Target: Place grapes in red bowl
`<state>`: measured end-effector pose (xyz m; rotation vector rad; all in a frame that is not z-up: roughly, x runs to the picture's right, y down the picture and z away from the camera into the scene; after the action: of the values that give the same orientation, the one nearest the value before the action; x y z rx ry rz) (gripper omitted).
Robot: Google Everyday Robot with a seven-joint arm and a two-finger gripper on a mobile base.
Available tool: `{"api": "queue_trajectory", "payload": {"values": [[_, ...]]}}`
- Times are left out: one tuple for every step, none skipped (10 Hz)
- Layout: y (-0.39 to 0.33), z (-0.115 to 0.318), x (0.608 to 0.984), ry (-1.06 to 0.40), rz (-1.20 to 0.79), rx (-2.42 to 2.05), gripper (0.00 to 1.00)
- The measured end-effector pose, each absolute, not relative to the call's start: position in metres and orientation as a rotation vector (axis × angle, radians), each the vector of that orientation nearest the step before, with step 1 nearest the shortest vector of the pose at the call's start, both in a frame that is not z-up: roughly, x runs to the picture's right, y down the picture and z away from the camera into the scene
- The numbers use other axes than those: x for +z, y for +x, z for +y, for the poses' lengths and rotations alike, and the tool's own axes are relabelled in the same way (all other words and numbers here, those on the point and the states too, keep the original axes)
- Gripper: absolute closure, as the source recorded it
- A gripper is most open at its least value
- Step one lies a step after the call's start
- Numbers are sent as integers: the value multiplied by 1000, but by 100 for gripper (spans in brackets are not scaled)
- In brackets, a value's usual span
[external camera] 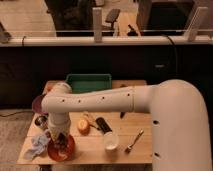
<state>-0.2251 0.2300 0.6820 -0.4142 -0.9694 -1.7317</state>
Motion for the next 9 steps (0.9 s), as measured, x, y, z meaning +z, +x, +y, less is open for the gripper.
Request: {"api": "queue_trajectory", "payload": {"values": [[-226, 233, 682, -423, -973, -1737, 100], [-225, 236, 683, -431, -975, -1741, 100], [-226, 238, 684, -437, -977, -1744, 100], [-226, 240, 685, -442, -978, -1745, 100], [-227, 242, 686, -449, -980, -1747, 100], [-228, 243, 686, -451, -982, -1747, 98], [-229, 244, 687, -456, -984, -1745, 90], [-229, 244, 688, -464, -984, -1742, 75], [-229, 245, 688, -469, -983, -1741, 67]]}}
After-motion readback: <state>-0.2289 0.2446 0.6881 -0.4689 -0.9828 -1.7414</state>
